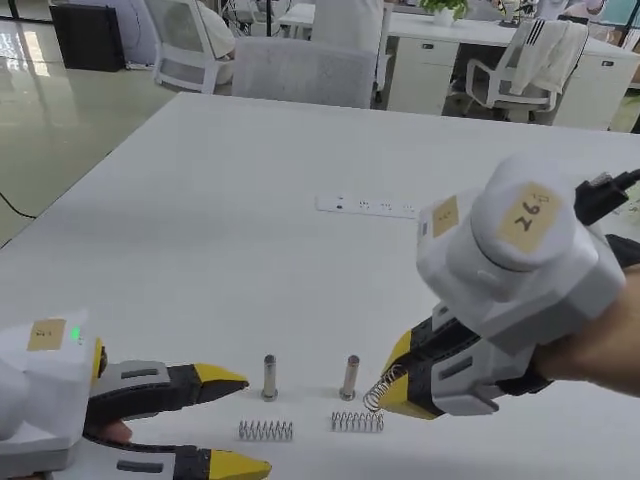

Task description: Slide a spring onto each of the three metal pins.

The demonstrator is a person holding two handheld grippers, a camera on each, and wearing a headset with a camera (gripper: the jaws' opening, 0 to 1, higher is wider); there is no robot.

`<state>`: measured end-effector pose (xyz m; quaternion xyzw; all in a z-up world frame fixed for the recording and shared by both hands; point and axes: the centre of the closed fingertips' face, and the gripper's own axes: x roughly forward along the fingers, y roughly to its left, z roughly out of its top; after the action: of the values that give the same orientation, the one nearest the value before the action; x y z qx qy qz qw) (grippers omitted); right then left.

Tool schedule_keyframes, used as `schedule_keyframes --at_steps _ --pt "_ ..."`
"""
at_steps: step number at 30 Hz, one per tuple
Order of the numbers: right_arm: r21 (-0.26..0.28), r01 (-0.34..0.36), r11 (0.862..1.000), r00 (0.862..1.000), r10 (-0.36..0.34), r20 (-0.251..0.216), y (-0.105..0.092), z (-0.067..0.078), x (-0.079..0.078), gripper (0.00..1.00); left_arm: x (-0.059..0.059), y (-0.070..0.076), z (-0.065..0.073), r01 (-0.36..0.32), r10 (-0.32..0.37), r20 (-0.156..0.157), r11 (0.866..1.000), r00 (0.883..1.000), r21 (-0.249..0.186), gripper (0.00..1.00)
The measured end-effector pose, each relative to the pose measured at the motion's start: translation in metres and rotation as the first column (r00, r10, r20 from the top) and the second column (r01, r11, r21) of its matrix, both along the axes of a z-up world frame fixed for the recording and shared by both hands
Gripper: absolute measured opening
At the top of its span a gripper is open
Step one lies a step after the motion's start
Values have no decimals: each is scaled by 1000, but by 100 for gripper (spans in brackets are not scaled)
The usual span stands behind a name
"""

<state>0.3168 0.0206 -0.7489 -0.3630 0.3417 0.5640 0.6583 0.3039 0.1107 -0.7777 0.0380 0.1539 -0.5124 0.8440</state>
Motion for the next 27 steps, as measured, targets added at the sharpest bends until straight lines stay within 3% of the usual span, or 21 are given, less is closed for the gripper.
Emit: schedule_keyframes --at_steps 8,16,24,27 --pt "-12 38 999 999 -38 9 -16 5 12 8 2 5 -4 -43 43 6 999 999 9 48" --pt "-54 94 994 995 -93 31 -43 8 35 8 3 4 -4 -64 64 11 998 998 8 51" --pt "-124 126 984 992 -122 42 -61 -2 57 8 2 2 -6 -68 68 9 998 998 8 54" --pt "-127 123 984 992 -121 22 -61 -7 61 8 1 1 -7 -67 67 4 998 998 10 54"
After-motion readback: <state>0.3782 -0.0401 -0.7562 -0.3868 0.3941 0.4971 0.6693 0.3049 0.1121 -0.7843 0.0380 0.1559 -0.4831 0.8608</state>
